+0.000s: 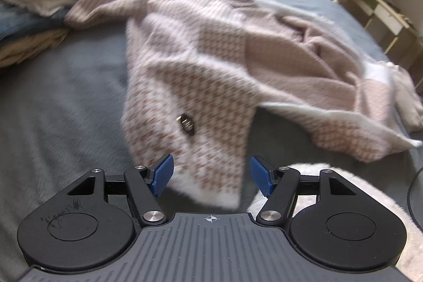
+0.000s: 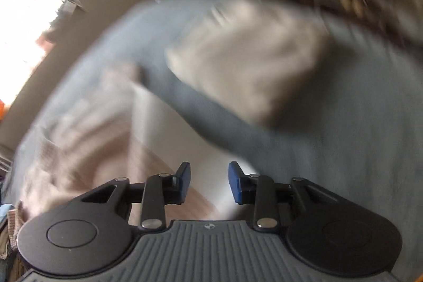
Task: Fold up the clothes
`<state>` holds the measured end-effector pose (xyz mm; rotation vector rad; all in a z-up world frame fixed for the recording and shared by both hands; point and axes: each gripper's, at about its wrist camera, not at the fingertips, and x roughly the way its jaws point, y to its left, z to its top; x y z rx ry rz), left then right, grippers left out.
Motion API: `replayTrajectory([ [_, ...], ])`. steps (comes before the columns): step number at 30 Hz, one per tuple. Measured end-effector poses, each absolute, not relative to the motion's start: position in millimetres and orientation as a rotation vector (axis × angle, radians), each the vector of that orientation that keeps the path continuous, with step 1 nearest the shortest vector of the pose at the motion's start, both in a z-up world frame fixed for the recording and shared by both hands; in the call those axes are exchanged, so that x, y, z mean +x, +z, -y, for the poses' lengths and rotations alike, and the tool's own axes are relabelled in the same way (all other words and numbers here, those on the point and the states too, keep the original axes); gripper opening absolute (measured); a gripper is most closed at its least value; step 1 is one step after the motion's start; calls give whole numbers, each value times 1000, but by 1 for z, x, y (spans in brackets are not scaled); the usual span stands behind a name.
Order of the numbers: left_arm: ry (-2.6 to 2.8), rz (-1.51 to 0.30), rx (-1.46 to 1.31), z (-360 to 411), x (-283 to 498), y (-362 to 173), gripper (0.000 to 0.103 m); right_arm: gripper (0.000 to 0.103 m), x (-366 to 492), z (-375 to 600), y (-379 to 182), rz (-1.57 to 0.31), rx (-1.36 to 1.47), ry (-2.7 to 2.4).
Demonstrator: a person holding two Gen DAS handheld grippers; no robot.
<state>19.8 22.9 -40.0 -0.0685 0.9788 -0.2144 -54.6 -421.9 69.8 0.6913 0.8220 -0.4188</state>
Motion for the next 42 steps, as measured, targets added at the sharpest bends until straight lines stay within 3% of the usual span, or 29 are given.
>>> replayTrajectory([
  [4, -239, -974, -35, -2, 31, -47, 65, 49, -17, 382, 96, -780, 640, -184],
  [13, -199, -1006, 72, 25, 73, -83, 63, 54, 133, 260, 49, -940, 804, 193],
  [15, -191, -1031, 71, 22, 81, -90, 59, 60, 168, 254, 33, -950, 875, 184],
  [21, -160, -1069, 69, 4, 95, -104, 13, 64, 253, 251, -31, -1025, 1077, 73],
  [24, -165, -1108, -39, -20, 104, -103, 0, 64, 280, 244, -63, -1082, 1175, 22],
  [34, -217, -1163, -216, -73, 120, -74, 0, 63, 318, 221, -69, -1137, 1155, -62],
  [42, -311, -1150, -334, -106, 134, -43, 0, 46, 349, 194, -50, -1136, 1177, 172],
])
